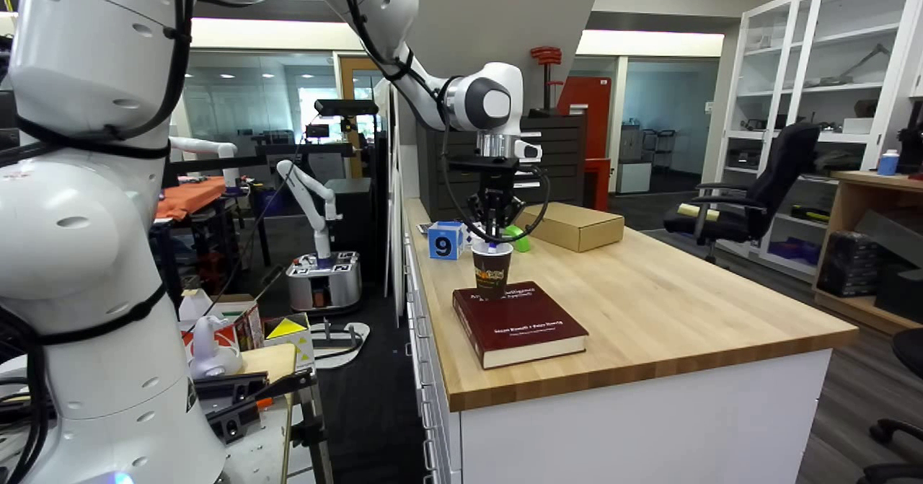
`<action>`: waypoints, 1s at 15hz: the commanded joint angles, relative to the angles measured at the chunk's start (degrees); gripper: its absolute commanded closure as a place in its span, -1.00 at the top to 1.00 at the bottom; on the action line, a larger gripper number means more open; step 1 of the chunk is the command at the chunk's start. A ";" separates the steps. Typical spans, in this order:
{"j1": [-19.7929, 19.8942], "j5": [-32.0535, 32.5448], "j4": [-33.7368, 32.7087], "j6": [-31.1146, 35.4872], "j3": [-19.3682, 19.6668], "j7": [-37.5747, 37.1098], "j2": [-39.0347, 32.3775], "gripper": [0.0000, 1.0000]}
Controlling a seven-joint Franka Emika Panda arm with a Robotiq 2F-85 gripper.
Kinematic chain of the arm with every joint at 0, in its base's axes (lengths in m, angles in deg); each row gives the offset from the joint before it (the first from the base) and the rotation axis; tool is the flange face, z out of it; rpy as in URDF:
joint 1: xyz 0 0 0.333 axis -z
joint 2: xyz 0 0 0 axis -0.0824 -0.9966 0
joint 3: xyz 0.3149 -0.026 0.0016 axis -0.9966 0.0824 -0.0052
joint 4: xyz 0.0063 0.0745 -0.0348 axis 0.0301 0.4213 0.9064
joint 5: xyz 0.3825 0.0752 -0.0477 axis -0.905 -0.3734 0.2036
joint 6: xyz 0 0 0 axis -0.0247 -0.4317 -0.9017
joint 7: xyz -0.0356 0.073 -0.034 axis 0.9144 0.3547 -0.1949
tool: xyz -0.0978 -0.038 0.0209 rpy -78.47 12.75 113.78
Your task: Remove the marker from the cup and put it on the book
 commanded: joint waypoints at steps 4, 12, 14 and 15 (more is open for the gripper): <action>0.38 0.21 3.78 2.84 0.41 -1.30 4.11 -0.89; -0.05 0.85 7.05 3.18 0.37 -3.22 10.36 -0.89; -0.05 0.88 7.51 3.06 0.34 -3.47 11.87 -0.89; -0.04 0.94 7.63 2.78 0.36 -3.66 12.58 -0.89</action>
